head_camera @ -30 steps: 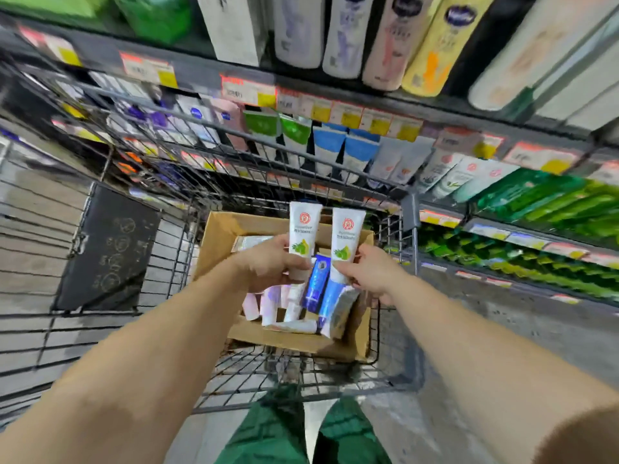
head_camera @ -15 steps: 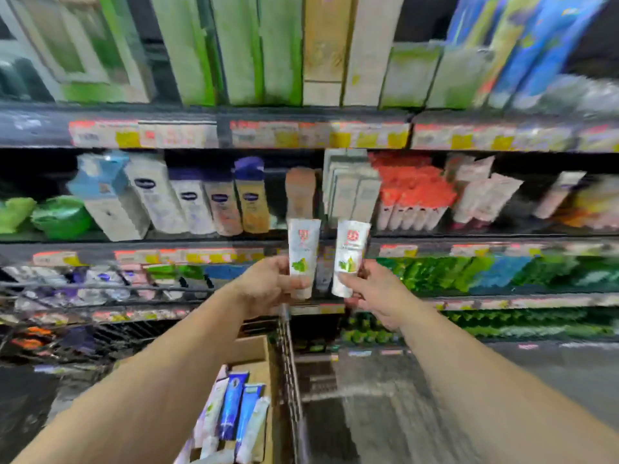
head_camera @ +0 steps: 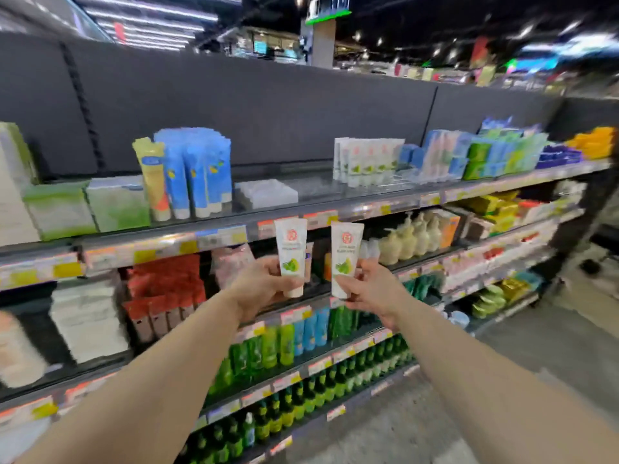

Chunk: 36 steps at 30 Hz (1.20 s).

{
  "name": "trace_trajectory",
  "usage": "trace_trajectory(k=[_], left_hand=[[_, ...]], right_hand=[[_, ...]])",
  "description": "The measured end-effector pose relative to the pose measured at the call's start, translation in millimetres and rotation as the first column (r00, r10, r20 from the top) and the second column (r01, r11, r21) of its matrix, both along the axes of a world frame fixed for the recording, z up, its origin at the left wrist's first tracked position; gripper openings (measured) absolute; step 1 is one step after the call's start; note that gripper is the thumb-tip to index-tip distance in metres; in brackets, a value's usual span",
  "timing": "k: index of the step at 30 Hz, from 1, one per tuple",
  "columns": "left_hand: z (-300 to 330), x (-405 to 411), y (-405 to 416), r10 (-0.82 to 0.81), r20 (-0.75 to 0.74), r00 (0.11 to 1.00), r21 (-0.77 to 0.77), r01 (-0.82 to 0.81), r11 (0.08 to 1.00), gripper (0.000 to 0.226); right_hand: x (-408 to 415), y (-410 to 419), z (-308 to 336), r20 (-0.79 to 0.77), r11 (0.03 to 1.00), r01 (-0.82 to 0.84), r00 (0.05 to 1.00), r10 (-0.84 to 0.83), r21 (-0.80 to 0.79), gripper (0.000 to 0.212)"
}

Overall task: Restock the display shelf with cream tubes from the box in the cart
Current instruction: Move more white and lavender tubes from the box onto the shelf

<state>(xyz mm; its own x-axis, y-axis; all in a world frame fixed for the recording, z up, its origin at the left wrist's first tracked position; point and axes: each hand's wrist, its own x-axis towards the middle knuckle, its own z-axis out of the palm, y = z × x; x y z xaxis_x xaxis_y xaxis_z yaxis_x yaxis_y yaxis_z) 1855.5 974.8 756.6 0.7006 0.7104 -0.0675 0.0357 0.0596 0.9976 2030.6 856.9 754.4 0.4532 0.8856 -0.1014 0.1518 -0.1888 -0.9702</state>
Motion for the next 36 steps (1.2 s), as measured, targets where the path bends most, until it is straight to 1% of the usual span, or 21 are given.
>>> trace_trajectory(k=[3, 6, 11, 14, 17, 21, 24, 29, 33, 34, 36], left_hand=[[20.7, 57.4, -5.5, -0.056, 0.01, 0.998, 0.07, 0.056, 0.996, 0.022], [29.7, 104.2, 2.4, -0.09, 0.009, 0.996, 0.166, 0.088, 0.982, 0.018], [31.4, 178.4, 48.0, -0.003, 0.017, 1.0, 0.228, -0.001, 0.974, 0.023], [44.4, 223.3, 83.4, 0.033, 0.028, 0.999, 0.316, -0.04, 0.948, 0.027], [67.4, 269.1, 119.0, 0.044, 0.069, 0.997, 0.39, -0.068, 0.918, 0.025], [81.6, 322.5, 152.2, 0.086, 0.047, 0.995, 0.454, -0.098, 0.886, 0.026], [77.9, 351.1, 162.6, 0.103, 0.0, 0.995, 0.482, -0.091, 0.872, 0.025], [69.1, 379.2, 170.3, 0.188, -0.041, 0.981, 0.528, -0.138, 0.838, 0.027], [64.8, 389.6, 166.5, 0.296, -0.068, 0.953, 0.524, -0.219, 0.823, 0.029], [65.1, 392.3, 165.3, 0.33, -0.07, 0.941, 0.527, -0.246, 0.814, 0.03], [66.0, 392.8, 162.5, 0.364, -0.08, 0.928, 0.539, -0.267, 0.799, 0.03]], right_hand=[[51.3, -12.8, 13.2, 0.022, 0.996, 0.074, 0.997, -0.076, 0.055, 0.024], [94.4, -14.6, 14.1, 0.004, 0.984, 0.151, 0.988, -0.152, 0.096, 0.027], [163.6, 6.5, 14.3, 0.069, 0.972, 0.197, 0.976, -0.206, 0.125, 0.019], [211.8, 36.3, 22.7, 0.098, 0.963, 0.224, 0.966, -0.24, 0.152, 0.02], [260.8, 70.6, 39.7, 0.124, 0.952, 0.254, 0.953, -0.276, 0.171, 0.019], [320.2, 113.2, 58.0, 0.203, 0.938, 0.294, 0.922, -0.328, 0.182, 0.021], [354.9, 142.4, 64.7, 0.26, 0.956, 0.247, 0.924, -0.281, 0.158, 0.02], [399.4, 195.1, 78.1, 0.356, 0.983, 0.091, 0.923, -0.142, 0.157, 0.025], [426.2, 225.5, 81.8, 0.481, 0.992, -0.027, 0.876, -0.035, 0.121, 0.015], [431.6, 232.5, 81.7, 0.49, 0.993, -0.068, 0.872, 0.01, 0.101, 0.014], [436.7, 245.3, 78.0, 0.45, 0.983, -0.156, 0.888, 0.098, 0.095, 0.015]])
